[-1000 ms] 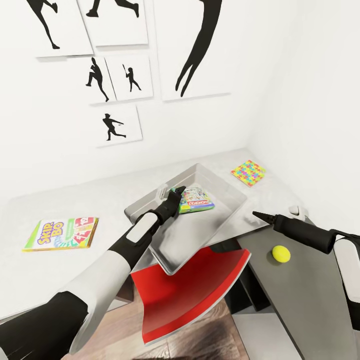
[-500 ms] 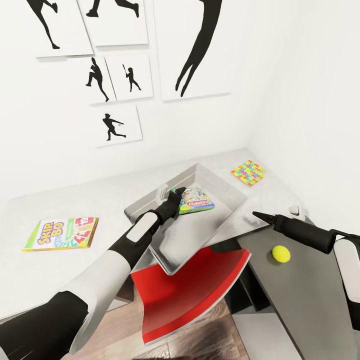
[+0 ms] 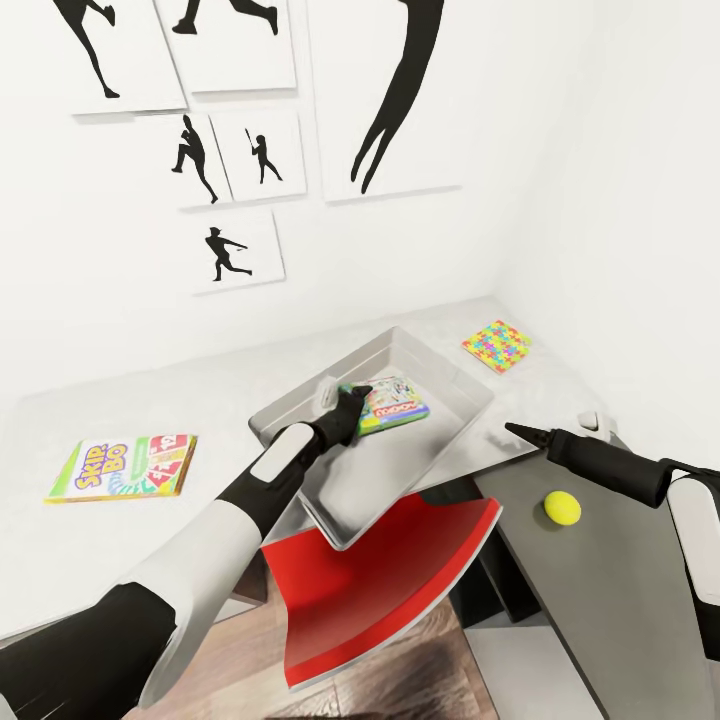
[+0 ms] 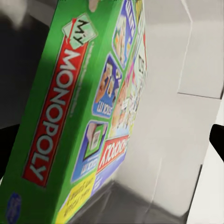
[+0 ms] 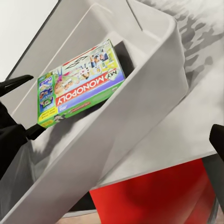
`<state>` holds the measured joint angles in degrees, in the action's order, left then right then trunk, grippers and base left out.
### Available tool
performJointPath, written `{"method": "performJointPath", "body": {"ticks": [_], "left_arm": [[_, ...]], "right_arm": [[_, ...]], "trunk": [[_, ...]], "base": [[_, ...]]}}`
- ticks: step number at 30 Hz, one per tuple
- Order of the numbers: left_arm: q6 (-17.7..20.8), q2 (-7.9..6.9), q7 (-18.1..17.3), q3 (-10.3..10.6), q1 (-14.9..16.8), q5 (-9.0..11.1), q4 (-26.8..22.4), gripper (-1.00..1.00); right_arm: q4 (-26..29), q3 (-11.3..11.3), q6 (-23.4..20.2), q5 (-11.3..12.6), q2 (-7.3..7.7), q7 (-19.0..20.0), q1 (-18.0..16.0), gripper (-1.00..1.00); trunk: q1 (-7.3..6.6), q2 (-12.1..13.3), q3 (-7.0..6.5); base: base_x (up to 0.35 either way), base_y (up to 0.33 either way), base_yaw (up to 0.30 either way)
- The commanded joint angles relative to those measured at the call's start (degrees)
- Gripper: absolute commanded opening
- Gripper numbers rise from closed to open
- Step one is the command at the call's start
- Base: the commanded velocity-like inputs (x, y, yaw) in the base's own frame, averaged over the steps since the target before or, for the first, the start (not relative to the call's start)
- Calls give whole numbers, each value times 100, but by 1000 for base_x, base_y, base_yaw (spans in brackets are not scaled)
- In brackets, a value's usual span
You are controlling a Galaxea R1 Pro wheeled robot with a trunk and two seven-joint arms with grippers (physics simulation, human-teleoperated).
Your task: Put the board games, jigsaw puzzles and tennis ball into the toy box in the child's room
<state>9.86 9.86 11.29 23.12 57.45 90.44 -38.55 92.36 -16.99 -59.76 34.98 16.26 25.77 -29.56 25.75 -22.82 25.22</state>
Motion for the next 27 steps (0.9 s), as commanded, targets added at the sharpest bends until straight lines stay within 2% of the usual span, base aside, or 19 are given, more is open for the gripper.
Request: {"method": "performJointPath", "body": {"ticks": [1,9,12,17,27], "left_arm": [[24,0,54,8,4,68,-7,100],[167,-3,165,14,21,556,45,100],[271,-5,238,11,56,709,60,100],[348,-3,287,11,137,807,69,100],[443,-2,320,10,371,867,70,100]], "right_arm": [[1,-9,-24,-50,0,60,-6,100],[1,-16,-24,-45,6,60,-6,100],[1,-87,-24,-45,7,60,-6,100],[1,-245,-24,-41,3,60,-1,100],[1,-355,-24,-38,0,60,-2,100]], "trunk": [[3,-10,9],[3,-10,9],[3,-10,9],[3,-10,9],[3,-10,9]], "base": [[0,0,0],[0,0,0],[0,0,0],[0,0,0],[0,0,0]]}}
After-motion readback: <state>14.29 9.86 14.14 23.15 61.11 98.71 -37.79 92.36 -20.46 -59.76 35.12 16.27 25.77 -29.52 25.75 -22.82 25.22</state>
